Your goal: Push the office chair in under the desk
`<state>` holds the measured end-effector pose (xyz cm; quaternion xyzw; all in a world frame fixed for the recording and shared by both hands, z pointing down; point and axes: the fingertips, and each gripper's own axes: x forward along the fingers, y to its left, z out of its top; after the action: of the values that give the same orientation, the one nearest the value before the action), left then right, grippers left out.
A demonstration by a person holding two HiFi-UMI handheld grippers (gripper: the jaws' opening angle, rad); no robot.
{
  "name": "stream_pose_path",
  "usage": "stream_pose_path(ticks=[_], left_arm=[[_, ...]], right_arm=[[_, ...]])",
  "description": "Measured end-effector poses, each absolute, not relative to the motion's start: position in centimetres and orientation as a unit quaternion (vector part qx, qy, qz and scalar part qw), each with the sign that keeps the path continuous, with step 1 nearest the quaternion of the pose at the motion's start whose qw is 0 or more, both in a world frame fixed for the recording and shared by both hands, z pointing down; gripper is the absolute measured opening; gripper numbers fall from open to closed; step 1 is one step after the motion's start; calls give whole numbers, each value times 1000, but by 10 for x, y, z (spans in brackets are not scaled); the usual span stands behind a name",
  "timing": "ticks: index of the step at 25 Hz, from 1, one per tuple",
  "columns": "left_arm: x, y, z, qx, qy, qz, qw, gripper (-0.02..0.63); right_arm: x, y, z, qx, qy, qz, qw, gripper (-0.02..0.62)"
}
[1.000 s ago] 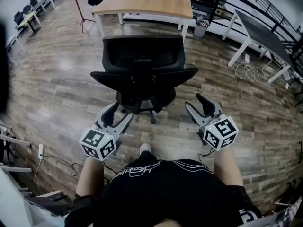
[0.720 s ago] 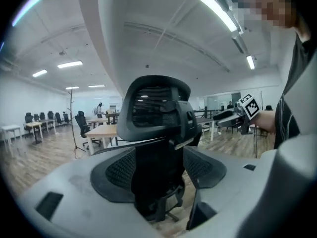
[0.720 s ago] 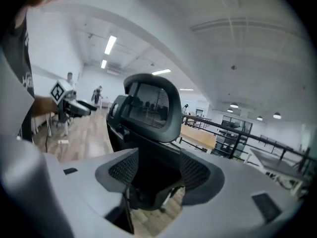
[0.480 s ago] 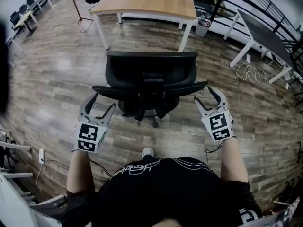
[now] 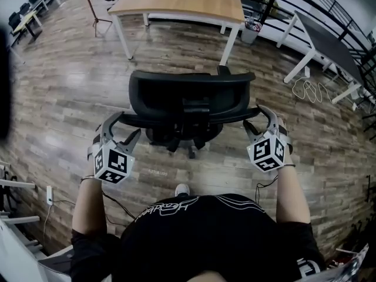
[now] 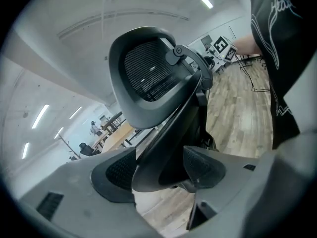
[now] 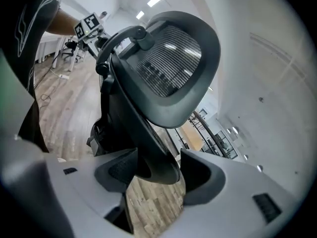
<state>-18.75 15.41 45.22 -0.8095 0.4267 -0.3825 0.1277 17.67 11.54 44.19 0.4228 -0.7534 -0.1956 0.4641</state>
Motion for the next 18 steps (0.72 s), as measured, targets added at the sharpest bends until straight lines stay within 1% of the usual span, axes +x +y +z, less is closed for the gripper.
stream_pose_path(ticks=[4,9,18], left_arm=[[-191,146,454,-802,426,-393,145,279],[-192,140,456,-803,415,-397,161,270],[-191,132,459,-814,377,-413,161,256]], right_arm=[[176,107,451,418,-743,-206,481,272],[176,104,452,414,-745,-207,481,272],[175,98,451,414,-739,-206,490,272]])
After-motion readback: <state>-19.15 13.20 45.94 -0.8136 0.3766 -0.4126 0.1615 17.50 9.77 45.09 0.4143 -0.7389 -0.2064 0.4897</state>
